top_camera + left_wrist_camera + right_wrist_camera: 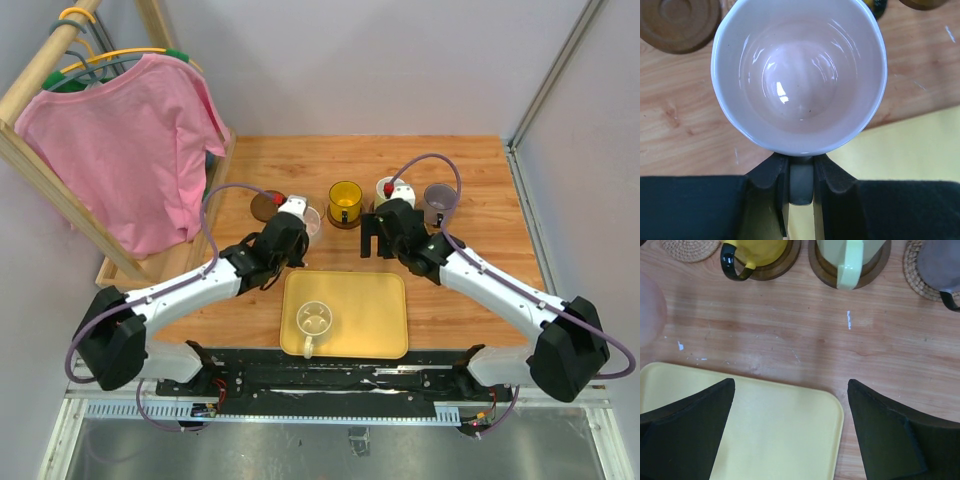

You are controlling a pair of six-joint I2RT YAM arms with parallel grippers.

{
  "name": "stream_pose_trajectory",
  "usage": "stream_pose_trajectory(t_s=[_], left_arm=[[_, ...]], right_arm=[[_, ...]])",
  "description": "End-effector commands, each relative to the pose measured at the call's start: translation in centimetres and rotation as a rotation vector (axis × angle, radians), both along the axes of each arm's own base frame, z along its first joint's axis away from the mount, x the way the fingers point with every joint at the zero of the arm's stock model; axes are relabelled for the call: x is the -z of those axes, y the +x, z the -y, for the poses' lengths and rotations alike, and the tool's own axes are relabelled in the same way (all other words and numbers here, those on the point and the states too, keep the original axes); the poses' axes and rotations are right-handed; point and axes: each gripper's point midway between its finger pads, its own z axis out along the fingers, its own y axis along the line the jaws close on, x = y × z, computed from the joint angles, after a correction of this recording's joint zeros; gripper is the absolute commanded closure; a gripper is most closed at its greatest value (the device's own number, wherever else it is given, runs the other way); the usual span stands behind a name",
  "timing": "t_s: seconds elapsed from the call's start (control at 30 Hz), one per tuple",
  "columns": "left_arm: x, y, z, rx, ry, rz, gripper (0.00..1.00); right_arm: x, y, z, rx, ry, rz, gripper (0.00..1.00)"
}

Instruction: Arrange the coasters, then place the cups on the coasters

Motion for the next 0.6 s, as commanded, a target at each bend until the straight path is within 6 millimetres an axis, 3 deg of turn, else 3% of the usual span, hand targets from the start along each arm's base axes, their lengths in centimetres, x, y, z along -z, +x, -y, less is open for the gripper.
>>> stream_pose_trajectory(t_s=[0.0, 0.37, 0.57], left_arm=[[-4.3, 5.3, 0.9, -0.017, -0.082, 0.151, 0.99], [-2.3, 11.7, -1.0, -0.064, -0.041, 0.122, 0.99], [-1.2, 13.8, -0.5, -0.059, -0.012, 0.109, 0.99]], right_arm=[[-0.8, 0.5, 2.4, 0.067, -0.032, 0.057, 0.04], [-4.1, 0.9, 8.7, 0.241, -0.017, 0.185, 0.06], [-4.1, 0.8, 11.2, 0.301, -0.004, 0.202, 0.06]])
